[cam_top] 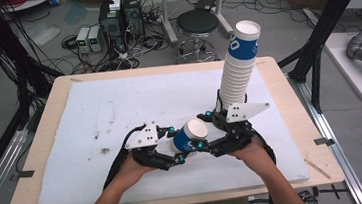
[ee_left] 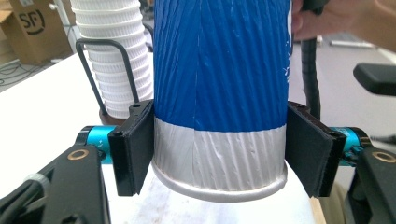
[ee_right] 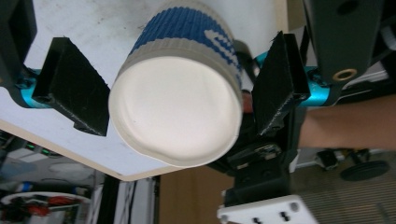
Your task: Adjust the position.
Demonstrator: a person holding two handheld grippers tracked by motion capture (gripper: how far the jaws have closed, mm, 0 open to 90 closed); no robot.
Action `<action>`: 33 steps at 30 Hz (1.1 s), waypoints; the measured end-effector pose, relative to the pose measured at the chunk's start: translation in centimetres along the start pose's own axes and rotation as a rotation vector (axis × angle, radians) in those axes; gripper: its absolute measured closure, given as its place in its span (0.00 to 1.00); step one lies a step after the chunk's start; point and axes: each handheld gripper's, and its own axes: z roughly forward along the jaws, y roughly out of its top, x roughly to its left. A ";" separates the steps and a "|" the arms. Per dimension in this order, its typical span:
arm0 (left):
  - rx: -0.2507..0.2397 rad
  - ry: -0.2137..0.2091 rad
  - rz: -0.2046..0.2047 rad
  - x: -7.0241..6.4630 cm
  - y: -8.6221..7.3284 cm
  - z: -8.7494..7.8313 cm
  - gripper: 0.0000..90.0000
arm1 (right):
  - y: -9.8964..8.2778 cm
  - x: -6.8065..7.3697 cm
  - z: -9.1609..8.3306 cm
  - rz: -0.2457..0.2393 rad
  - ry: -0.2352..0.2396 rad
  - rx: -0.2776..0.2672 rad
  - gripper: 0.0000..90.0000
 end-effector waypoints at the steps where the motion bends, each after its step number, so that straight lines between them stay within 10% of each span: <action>1: 0.013 -0.005 0.002 0.1 0.1 -0.1 0.34 | 0.1 0.0 -0.1 -0.010 0.011 0.002 0.23; 16: 0.227 -0.042 0.039 1.0 2.0 -1.1 0.34 | 2.4 0.0 -0.3 -0.208 0.026 0.193 0.23; 33: 0.317 -0.062 0.037 1.3 2.1 -1.5 0.34 | 4.2 0.4 2.5 -0.358 0.083 0.389 0.23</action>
